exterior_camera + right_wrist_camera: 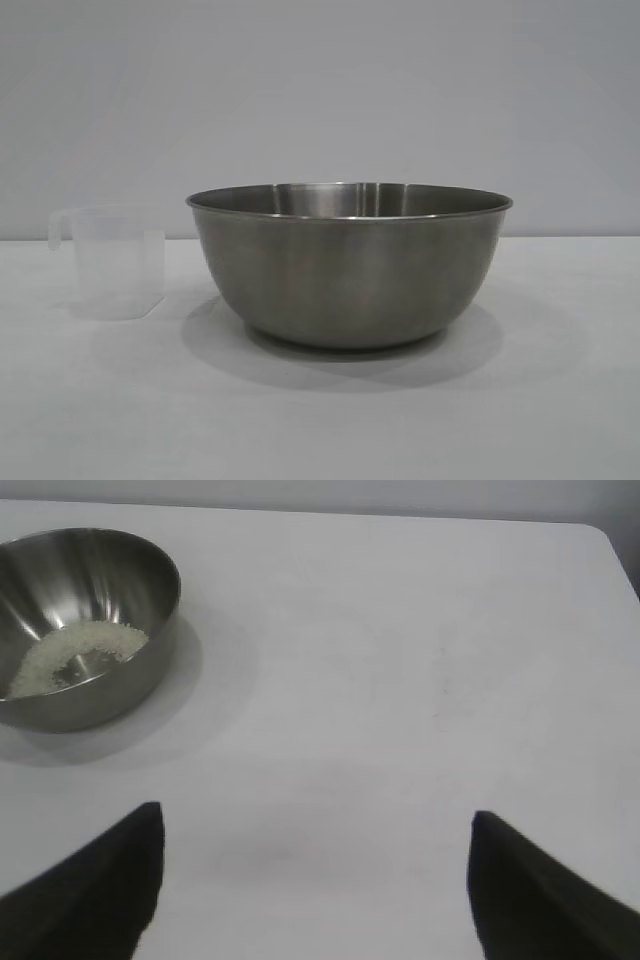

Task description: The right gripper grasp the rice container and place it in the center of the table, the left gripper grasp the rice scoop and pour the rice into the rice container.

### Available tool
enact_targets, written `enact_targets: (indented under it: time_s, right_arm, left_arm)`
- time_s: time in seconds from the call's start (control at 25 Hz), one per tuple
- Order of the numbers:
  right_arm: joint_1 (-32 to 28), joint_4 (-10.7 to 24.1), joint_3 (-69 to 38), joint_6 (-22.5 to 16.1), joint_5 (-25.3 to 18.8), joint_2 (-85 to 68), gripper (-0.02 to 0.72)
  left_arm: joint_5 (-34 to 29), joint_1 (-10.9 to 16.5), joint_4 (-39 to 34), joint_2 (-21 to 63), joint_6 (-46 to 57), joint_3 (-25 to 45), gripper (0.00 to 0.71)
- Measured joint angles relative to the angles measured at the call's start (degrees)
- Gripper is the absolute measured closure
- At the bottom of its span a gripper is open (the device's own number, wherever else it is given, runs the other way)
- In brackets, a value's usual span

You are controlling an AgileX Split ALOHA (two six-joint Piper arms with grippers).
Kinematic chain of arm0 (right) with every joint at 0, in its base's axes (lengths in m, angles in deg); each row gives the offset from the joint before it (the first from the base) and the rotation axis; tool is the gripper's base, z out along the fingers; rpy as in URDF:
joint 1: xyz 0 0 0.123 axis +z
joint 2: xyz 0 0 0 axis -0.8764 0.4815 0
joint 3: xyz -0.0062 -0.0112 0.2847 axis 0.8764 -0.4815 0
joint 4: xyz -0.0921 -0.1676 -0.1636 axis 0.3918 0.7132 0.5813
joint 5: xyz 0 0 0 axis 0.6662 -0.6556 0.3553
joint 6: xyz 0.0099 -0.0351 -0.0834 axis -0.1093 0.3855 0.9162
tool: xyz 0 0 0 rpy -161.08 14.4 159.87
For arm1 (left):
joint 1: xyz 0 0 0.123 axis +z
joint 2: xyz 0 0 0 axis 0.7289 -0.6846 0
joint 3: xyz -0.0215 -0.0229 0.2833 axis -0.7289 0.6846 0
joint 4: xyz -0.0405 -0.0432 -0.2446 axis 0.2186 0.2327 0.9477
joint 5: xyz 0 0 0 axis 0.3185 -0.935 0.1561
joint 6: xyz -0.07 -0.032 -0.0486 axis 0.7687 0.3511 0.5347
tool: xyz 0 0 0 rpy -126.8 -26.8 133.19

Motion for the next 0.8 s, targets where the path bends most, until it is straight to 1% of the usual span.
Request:
enact_targets:
  time_s: [0.32, 0.36, 0.4, 0.44, 0.52, 0.56, 0.68, 0.72, 0.8]
  right_arm:
    - [0.0, 0.0, 0.0, 0.0, 0.0, 0.0, 0.169]
    - [0.0, 0.0, 0.0, 0.0, 0.0, 0.0, 0.169]
    - [0.0, 0.0, 0.0, 0.0, 0.0, 0.0, 0.169]
    - [0.0, 0.0, 0.0, 0.0, 0.0, 0.0, 0.169]
    - [0.0, 0.0, 0.0, 0.0, 0.0, 0.0, 0.169]
    - [0.0, 0.0, 0.0, 0.0, 0.0, 0.0, 0.169]
    - [0.0, 0.0, 0.0, 0.0, 0.0, 0.0, 0.169]
    - [0.0, 0.0, 0.0, 0.0, 0.0, 0.0, 0.169]
    - [0.0, 0.0, 0.0, 0.0, 0.0, 0.0, 0.169]
  left_arm:
    - [0.1, 0.0, 0.0, 0.0, 0.0, 0.0, 0.223]
    - [0.1, 0.2, 0.0, 0.0, 0.0, 0.0, 0.223]
    - [0.1, 0.9, 0.0, 0.0, 0.0, 0.0, 0.223]
    - [0.1, 2.0, 0.0, 0.0, 0.0, 0.0, 0.223]
    - [0.1, 5.5, 0.0, 0.0, 0.0, 0.0, 0.223]
    - [0.1, 8.2, 0.0, 0.0, 0.0, 0.0, 0.223]
    - [0.1, 14.4, 0.0, 0.0, 0.0, 0.0, 0.223]
    - [0.1, 16.2, 0.0, 0.0, 0.0, 0.0, 0.223]
    - [0.1, 19.0, 0.0, 0.0, 0.0, 0.0, 0.223]
